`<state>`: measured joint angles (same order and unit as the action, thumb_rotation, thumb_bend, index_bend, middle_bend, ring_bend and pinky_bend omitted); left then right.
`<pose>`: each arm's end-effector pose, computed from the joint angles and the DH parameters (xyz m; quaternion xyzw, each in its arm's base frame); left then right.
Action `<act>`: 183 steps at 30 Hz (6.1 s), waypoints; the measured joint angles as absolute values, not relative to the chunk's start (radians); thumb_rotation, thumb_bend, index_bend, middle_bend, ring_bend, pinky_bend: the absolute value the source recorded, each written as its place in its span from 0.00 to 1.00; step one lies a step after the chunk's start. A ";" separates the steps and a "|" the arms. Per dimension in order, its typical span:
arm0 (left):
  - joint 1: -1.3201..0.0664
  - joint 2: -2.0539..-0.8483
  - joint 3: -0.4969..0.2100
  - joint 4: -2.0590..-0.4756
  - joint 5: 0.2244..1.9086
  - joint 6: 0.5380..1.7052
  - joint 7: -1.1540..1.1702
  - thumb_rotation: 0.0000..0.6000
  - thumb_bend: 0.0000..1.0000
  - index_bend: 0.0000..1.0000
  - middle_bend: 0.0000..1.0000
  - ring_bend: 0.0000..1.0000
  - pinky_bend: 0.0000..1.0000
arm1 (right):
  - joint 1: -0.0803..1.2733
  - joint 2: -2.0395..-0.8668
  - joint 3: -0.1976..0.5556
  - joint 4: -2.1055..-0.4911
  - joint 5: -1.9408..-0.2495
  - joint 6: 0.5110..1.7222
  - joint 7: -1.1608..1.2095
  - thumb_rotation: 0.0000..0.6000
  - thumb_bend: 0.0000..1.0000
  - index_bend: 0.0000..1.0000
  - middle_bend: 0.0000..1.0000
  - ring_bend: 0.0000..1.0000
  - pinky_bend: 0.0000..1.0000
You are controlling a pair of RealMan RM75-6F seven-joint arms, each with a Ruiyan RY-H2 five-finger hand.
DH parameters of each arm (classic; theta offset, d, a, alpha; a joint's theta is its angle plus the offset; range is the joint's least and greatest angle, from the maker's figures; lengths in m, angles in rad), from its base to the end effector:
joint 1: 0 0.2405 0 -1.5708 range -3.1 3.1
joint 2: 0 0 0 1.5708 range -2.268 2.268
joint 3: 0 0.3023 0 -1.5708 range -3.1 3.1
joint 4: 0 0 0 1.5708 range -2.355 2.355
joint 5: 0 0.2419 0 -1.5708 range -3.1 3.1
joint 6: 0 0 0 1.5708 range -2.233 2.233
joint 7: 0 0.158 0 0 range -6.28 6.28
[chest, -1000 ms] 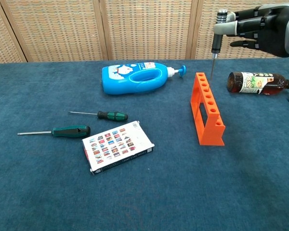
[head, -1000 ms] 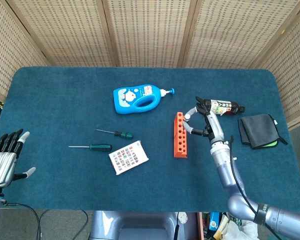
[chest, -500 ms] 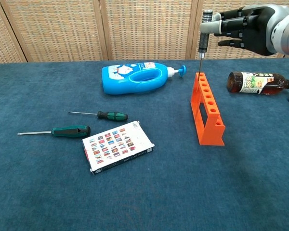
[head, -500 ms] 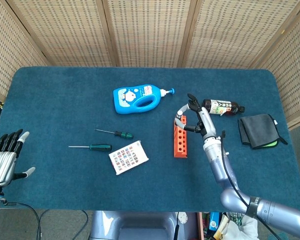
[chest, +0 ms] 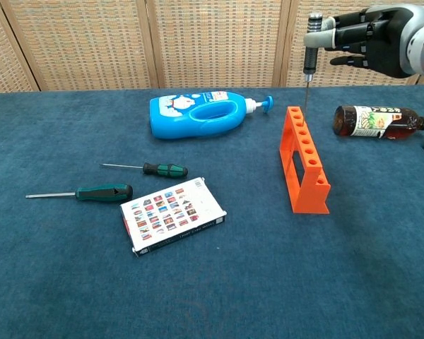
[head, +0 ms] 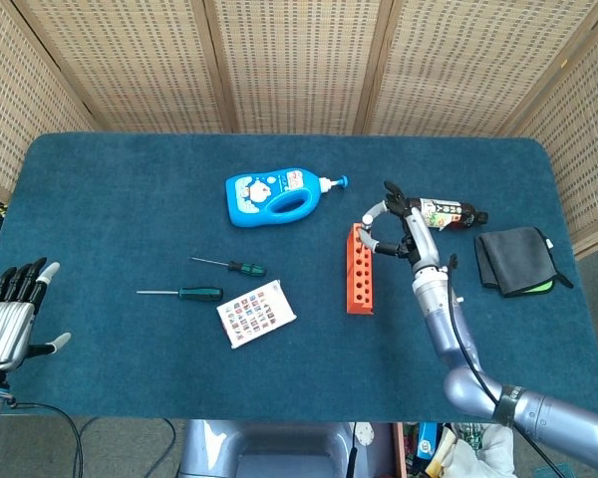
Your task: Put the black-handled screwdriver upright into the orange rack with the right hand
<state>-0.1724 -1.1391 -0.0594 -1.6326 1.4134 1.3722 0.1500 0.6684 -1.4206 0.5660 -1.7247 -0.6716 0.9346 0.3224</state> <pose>-0.3571 0.2337 0.1298 -0.6285 -0.3781 -0.3389 0.5893 -0.1436 -0.4356 0.0450 0.3278 -0.7109 0.5754 0.2367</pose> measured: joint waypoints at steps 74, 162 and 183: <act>-0.176 -1.148 -0.047 -1.639 1.418 1.372 0.174 1.00 0.00 0.00 0.00 0.00 0.00 | 0.579 -1.459 0.465 -1.621 -0.773 0.874 0.454 1.00 0.31 0.59 0.00 0.00 0.00; -0.174 -1.130 -0.051 -1.647 1.420 1.378 0.136 1.00 0.00 0.00 0.00 0.00 0.00 | 0.637 -1.517 0.436 -1.563 -0.754 0.840 0.323 1.00 0.31 0.60 0.00 0.00 0.00; -0.172 -1.131 -0.051 -1.644 1.421 1.382 0.132 1.00 0.00 0.00 0.00 0.00 0.00 | 0.620 -1.495 0.436 -1.571 -0.844 0.823 0.382 1.00 0.16 0.26 0.00 0.00 0.00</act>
<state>-0.1719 -1.1310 -0.0513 -1.6443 1.4210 1.3816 0.1322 0.6197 -1.4950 0.4356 -1.5705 -0.8436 0.8230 0.3820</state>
